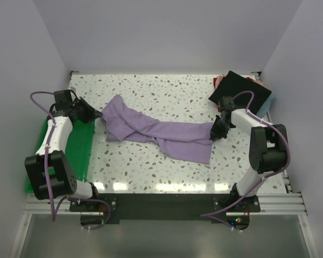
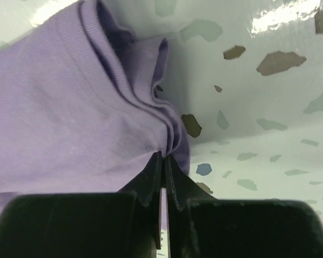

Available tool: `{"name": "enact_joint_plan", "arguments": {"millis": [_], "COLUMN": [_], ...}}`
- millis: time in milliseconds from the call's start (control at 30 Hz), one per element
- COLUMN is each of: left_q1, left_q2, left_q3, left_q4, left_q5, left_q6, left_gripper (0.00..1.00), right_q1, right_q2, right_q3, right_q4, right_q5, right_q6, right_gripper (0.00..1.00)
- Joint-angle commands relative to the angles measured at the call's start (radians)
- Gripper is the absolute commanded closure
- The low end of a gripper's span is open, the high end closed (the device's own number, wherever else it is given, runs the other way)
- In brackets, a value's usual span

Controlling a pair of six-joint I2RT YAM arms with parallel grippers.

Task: Fold and stack the t-shirts
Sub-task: Flatten the tshirt out

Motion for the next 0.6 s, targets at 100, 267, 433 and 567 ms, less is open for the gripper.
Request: {"name": "enact_joint_plan", "arguments": {"millis": [100,267,433,567], "left_q1": [0.013,0.052,0.160,0.246], "left_q2": [0.126,0.220,0.210,0.135], "left_q3": [0.314,0.617,0.710,0.685], "left_q4": [0.036,0.061,0.166,0.136], "left_q5": [0.062,0.102,0.179,0.199], "left_q6": [-0.065,-0.180,-0.355,-0.386], "left_gripper": [1.00,1.00,1.00,1.00], "right_q1": [-0.016,-0.072,-0.080,-0.080], "right_q2": [-0.019,-0.042,-0.102,-0.223], "right_q3": [0.313,0.587,0.753,0.704], "right_q4": [-0.171,-0.302,-0.383,-0.383], "right_q5": [0.022,-0.007,-0.002,-0.008], "right_q6": [-0.048,-0.062,-0.063,-0.025], "right_gripper": [1.00,1.00,1.00,1.00]}}
